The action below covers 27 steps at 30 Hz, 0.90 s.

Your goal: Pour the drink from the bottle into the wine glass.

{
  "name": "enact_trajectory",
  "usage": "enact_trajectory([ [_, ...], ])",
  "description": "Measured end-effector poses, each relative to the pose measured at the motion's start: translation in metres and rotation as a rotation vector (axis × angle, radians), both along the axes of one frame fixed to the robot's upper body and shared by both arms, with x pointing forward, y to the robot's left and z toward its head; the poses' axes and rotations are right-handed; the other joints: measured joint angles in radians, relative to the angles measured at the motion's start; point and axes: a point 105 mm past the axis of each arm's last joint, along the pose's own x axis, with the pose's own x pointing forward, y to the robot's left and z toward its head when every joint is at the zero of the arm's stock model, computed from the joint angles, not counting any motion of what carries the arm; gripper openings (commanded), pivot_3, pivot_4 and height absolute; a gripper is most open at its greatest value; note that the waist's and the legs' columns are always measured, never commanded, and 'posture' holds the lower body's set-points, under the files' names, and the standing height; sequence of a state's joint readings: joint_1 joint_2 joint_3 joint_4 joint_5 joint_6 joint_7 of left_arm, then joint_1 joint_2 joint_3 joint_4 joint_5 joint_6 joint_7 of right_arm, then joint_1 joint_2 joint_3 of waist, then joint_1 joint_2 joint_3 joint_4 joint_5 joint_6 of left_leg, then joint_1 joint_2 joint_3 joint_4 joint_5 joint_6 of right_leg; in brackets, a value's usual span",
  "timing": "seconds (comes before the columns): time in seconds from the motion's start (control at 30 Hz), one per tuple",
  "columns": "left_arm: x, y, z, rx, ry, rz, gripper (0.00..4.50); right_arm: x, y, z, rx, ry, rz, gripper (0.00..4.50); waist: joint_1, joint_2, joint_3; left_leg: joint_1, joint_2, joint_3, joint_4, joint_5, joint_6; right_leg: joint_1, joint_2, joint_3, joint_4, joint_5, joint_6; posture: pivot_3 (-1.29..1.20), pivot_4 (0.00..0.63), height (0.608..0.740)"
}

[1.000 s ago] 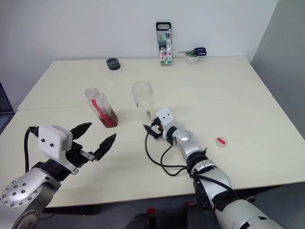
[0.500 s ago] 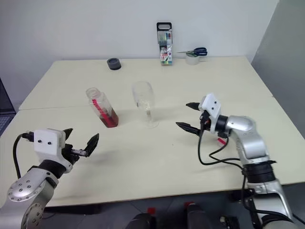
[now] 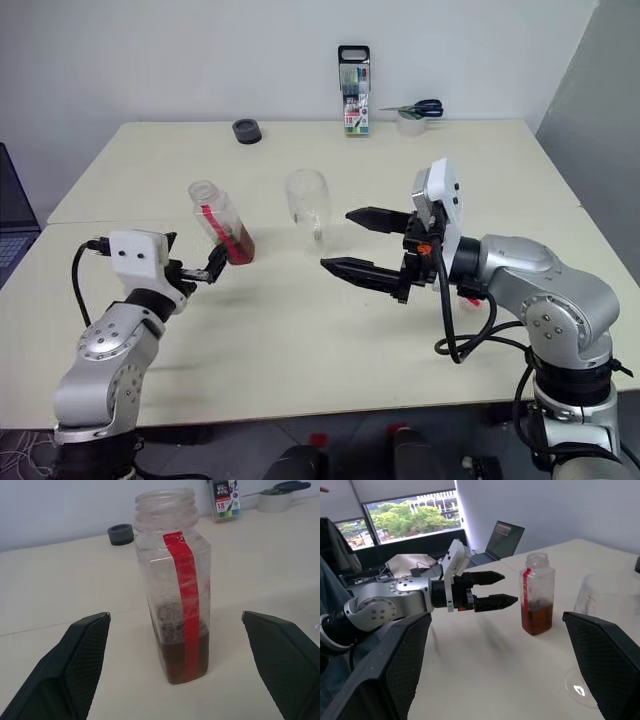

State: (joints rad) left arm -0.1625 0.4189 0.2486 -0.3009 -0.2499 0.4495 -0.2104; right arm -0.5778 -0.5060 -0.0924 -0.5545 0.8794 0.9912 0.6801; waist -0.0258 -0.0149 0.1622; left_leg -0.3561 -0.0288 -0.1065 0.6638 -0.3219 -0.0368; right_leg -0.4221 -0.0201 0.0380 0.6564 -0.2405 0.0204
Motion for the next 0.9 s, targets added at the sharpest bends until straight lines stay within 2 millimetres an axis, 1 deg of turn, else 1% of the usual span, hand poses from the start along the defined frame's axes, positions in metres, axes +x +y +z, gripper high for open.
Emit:
enact_trajectory([
  [0.2, 0.011, 0.002, -0.001, 0.000, -0.007, -0.002, 4.50, -0.002, -0.001, 0.001, 0.006, 0.001, -0.029, 4.48, 0.000, 0.000, 0.000, -0.001, 0.000, 0.000, 0.000, 0.000, 0.000, 0.000, 0.000, -0.001, 0.000, 0.000, 0.000, 0.00, 0.150, 0.740],
  [0.4, 0.023, 0.003, -0.002, 0.005, -0.012, -0.005, 4.50, 0.000, -0.008, 0.002, -0.021, -0.002, -0.060, 4.48, 0.000, 0.000, 0.000, -0.001, 0.000, 0.000, 0.001, 0.000, 0.000, -0.001, 0.000, -0.001, 0.000, 0.000, 0.000, 0.00, 0.150, 0.740],
  [0.6, 0.040, 0.001, -0.005, 0.014, -0.025, -0.019, 4.50, 0.004, -0.009, 0.004, -0.021, -0.002, -0.080, 4.48, 0.001, 0.000, 0.000, -0.001, 0.000, 0.000, 0.001, 0.000, 0.000, -0.001, 0.000, -0.001, 0.000, 0.000, 0.000, 0.00, 0.150, 0.740],
  [0.73, 0.052, 0.002, -0.010, 0.004, -0.028, -0.017, 4.50, 0.003, -0.007, 0.011, -0.015, -0.018, -0.081, 4.48, 0.000, 0.000, 0.000, -0.002, 0.000, -0.001, 0.001, 0.000, 0.000, -0.001, 0.000, -0.001, 0.000, 0.000, 0.000, 0.00, 0.150, 0.740],
  [0.9, 0.067, 0.002, -0.016, -0.009, -0.038, -0.024, 4.50, 0.000, -0.004, 0.013, -0.018, -0.004, -0.084, 4.48, 0.001, 0.000, 0.000, -0.004, -0.001, -0.001, 0.002, 0.000, 0.000, -0.003, -0.001, -0.001, 0.000, 0.000, 0.000, 0.00, 0.150, 0.740],
])
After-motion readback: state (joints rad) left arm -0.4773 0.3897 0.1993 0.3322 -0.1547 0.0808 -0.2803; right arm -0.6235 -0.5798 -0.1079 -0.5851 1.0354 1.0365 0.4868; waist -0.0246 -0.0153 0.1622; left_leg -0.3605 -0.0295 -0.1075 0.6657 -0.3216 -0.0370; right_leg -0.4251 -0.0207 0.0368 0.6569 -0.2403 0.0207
